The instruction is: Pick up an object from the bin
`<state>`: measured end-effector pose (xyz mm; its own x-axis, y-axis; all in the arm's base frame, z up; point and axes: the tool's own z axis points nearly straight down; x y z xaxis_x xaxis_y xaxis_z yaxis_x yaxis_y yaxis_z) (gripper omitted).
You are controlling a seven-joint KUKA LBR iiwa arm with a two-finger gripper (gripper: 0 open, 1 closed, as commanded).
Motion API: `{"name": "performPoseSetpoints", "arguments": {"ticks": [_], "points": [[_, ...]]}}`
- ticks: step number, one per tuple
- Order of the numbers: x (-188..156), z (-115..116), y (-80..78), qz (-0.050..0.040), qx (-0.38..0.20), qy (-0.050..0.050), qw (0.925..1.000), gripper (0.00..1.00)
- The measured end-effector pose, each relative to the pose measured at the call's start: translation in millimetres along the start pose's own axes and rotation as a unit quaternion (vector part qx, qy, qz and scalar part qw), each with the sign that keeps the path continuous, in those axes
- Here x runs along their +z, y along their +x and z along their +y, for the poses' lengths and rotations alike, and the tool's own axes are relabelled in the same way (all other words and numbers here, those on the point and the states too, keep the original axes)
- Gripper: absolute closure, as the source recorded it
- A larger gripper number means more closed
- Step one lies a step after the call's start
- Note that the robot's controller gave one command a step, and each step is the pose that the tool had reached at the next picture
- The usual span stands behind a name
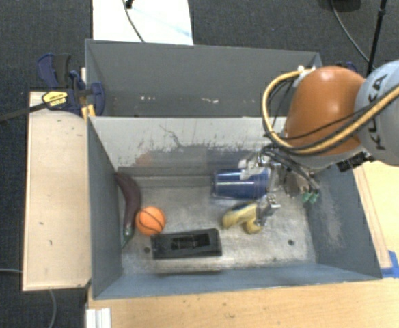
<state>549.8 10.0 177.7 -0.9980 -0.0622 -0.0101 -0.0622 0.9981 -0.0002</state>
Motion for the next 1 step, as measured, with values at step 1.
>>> {"name": "performPoseSetpoints", "arguments": {"ticks": [1], "points": [[37.6,5.8,12.2,0.0037,-0.122,-0.001,0.9925,0.00]]}}
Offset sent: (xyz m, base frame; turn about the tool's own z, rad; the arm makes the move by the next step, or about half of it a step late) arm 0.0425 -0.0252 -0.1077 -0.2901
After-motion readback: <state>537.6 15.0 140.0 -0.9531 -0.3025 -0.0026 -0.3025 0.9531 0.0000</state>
